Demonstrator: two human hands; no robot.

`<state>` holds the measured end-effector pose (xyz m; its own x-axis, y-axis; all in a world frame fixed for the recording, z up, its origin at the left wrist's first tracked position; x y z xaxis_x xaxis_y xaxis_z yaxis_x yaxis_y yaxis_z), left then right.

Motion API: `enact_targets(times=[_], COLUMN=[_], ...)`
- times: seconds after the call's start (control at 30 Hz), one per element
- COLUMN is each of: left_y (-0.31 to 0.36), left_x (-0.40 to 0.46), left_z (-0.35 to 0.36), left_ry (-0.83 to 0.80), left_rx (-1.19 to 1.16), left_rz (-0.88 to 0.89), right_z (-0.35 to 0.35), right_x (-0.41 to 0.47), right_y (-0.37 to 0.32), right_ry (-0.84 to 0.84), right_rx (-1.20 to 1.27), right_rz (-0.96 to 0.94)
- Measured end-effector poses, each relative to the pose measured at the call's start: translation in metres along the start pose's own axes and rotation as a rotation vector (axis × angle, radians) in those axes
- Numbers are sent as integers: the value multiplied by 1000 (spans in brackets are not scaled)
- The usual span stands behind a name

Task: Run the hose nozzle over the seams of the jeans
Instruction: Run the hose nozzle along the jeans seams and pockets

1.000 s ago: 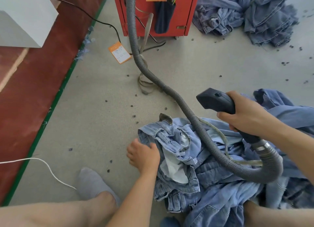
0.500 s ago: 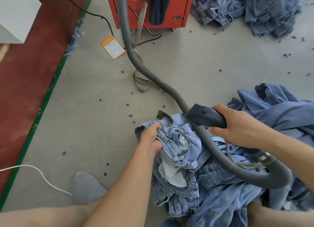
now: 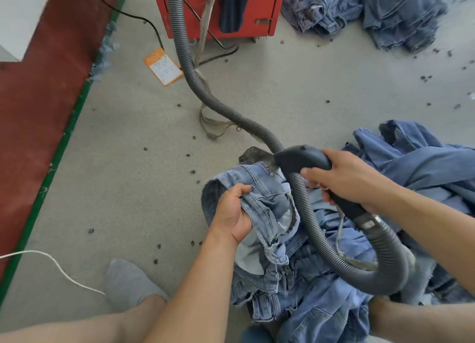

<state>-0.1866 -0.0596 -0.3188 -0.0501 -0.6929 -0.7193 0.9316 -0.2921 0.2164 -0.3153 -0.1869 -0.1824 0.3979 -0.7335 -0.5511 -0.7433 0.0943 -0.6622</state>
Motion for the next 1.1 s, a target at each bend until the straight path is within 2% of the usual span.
enact_targets(times=[0.07, 0.13, 0.2, 0.27, 0.4, 0.53, 0.6, 0.73, 0.83, 1.1], left_y=[2, 5, 7, 5, 5, 5, 3, -3, -12, -16], left_x=[-5, -8, -10, -14, -19, -24, -28, -32, -33, -41], left_z=[0, 2, 5, 11, 11, 8, 12, 20, 23, 17], left_ry=[4, 9, 16, 1, 10, 48, 44, 48, 58, 46], left_rx=[-23, -45, -46, -21, 41, 58, 45, 49, 61, -17], left_rz=[4, 14, 19, 10, 39, 61, 59, 32, 6, -49], right_z=[-15, -16, -3, 14, 22, -15, -26, 2, 14, -28], right_x=[-2, -10, -22, -29, -20, -17, -23, -37, -31, -31], right_y=[6, 8, 2, -6, -19, -11, -9, -16, -22, -14], right_ry=[70, -17, -171, -233, -49, 155, 117, -98, -21, 121], right_rx=[152, 198, 103, -53, -180, 14, 30, -231, -298, 21], right_rz=[57, 79, 44, -9, -74, -5, 1, -68, -100, -53])
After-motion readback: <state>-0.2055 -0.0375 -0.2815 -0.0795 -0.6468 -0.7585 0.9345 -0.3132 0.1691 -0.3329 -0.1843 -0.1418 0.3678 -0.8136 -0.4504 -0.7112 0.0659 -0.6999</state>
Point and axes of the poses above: each hand's wrist, its own x-axis towards the middle knuckle, its own z-axis out of the palm, y = z × x, the point moved 10 cm from there along x, towards the middle knuckle, and after that the axes turned 2 degrees about x, right-handed, at the moved point
